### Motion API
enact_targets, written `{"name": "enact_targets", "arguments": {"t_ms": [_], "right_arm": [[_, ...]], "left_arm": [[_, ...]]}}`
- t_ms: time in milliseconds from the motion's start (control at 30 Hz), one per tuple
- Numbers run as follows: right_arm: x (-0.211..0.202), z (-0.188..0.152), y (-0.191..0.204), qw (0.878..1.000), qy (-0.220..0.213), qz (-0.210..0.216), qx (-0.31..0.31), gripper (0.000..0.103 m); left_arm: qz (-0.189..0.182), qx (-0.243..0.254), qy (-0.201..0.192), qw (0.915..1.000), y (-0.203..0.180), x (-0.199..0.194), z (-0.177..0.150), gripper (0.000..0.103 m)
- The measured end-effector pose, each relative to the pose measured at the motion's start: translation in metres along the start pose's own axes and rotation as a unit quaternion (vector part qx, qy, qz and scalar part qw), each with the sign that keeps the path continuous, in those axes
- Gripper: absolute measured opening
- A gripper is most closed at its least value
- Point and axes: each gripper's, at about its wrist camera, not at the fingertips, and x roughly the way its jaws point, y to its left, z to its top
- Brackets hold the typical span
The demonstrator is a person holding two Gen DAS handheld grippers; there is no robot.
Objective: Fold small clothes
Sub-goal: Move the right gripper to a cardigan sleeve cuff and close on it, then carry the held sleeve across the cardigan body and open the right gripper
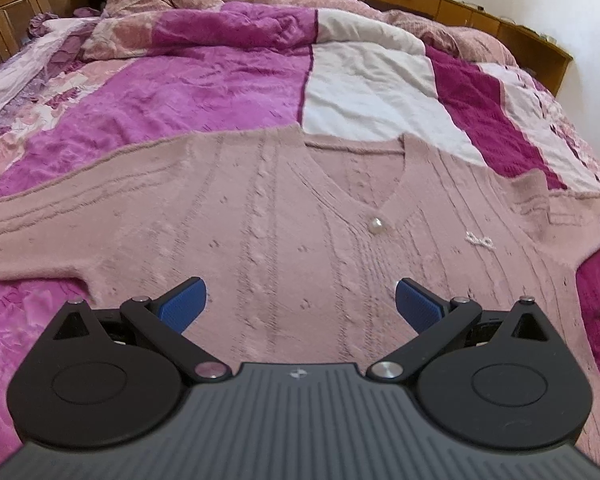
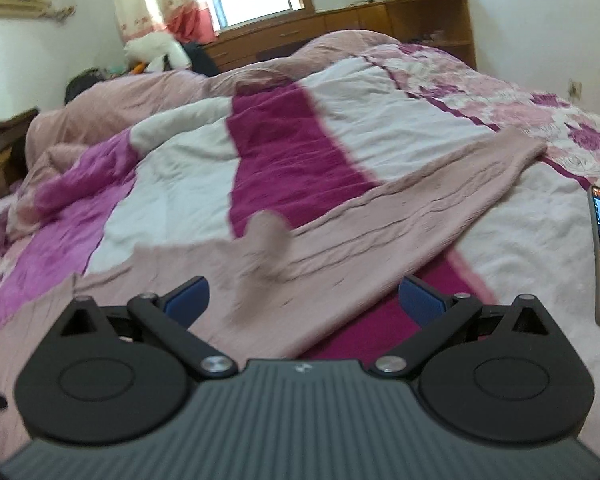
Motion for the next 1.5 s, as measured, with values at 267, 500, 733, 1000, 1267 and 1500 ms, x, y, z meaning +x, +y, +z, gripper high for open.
{"name": "enact_targets", "arguments": {"t_ms": [267, 500, 733, 1000, 1267, 1500], "right_arm": [[0.035, 0.02, -0.062, 0.998, -0.014, -0.033, 0.059, 0.103], [0.072, 0.035, -0.105, 0.992, -0.016, -0.058, 0.108, 0.098], [0.101, 0.037, -0.125, 0.991, -0.021, -0.049, 0.119, 0.085], [0.122, 0.042, -0.113, 0.996, -0.025, -0.068, 0.053, 0.061], [0.098, 0.049, -0.12, 0.994, -0.028, -0.083, 0.069, 0.01], [0.045, 0.054, -0.102, 0.994, -0.078, -0.049, 0.062, 0.009]], "left_arm": [[0.0, 0.014, 0.031, 0.9994, -0.024, 0.028, -0.015, 0.103], [0.009, 0.028, 0.061, 0.9977, -0.036, 0.055, -0.026, 0.103], [0.029, 0.051, 0.053, 0.9969, -0.044, 0.062, -0.034, 0.103], [0.036, 0.052, 0.045, 0.997, -0.047, 0.062, -0.038, 0.103], [0.038, 0.058, 0.041, 0.9968, -0.048, 0.061, -0.039, 0.103], [0.038, 0.059, 0.043, 0.9966, -0.049, 0.062, -0.038, 0.103]]}}
